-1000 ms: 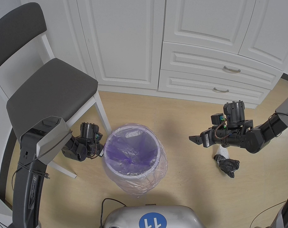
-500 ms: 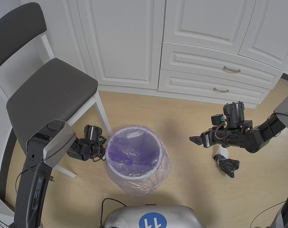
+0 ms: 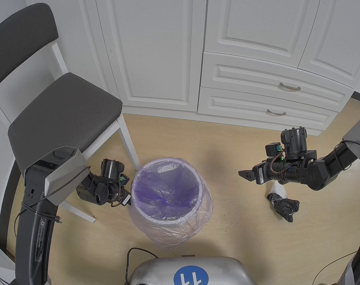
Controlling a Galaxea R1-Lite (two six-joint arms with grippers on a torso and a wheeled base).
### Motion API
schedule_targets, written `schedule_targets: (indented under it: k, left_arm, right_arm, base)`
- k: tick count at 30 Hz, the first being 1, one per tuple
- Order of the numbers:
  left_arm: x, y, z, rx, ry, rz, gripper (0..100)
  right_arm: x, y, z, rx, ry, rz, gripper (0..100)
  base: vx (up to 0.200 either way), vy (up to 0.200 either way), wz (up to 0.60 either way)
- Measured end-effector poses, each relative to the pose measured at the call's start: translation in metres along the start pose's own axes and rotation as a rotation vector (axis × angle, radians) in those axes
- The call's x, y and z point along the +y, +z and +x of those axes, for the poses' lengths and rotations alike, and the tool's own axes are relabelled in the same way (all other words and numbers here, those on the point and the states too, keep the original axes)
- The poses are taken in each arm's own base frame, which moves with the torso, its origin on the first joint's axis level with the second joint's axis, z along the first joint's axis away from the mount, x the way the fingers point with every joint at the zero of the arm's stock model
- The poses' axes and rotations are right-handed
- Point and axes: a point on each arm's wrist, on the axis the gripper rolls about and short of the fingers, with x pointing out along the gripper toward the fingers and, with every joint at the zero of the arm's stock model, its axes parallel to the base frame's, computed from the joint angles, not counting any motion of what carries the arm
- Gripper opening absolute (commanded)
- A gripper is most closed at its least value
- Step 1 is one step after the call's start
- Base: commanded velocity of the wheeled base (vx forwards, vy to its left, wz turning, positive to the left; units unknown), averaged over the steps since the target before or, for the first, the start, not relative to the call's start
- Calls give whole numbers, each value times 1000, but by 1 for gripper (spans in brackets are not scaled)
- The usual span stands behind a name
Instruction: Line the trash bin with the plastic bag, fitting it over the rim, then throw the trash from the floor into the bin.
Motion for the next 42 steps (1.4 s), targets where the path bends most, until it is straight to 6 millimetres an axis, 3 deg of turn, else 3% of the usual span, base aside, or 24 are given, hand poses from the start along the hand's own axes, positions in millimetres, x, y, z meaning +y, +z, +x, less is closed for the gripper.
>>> schedule_targets:
  k: [12,18,28,36,42]
  left_arm:
    - [-12,-13,-72,-138,188,31,100]
    - [-14,-23,-104,-136,200,50,100]
    - [-20,-18,-157,-240,196,47,100]
    - [-33,-10,-191,-509,107,-16,100]
    - [-40,-20,-214,-610,23,-64,100]
  right_arm:
    - [-1,4,-9,-17,-3,1,100]
    - [-1,8,-15,-31,-5,1,100]
    - [-8,7,-18,-30,-25,-23,100]
    - [-40,-1,-21,-3,-98,-86,100]
    - [-88,-10,-32,37,-211,-184,100]
  base:
    - [0,0,0]
    - [0,0,0]
    - [0,0,0]
    - [0,0,0]
    - [0,0,0]
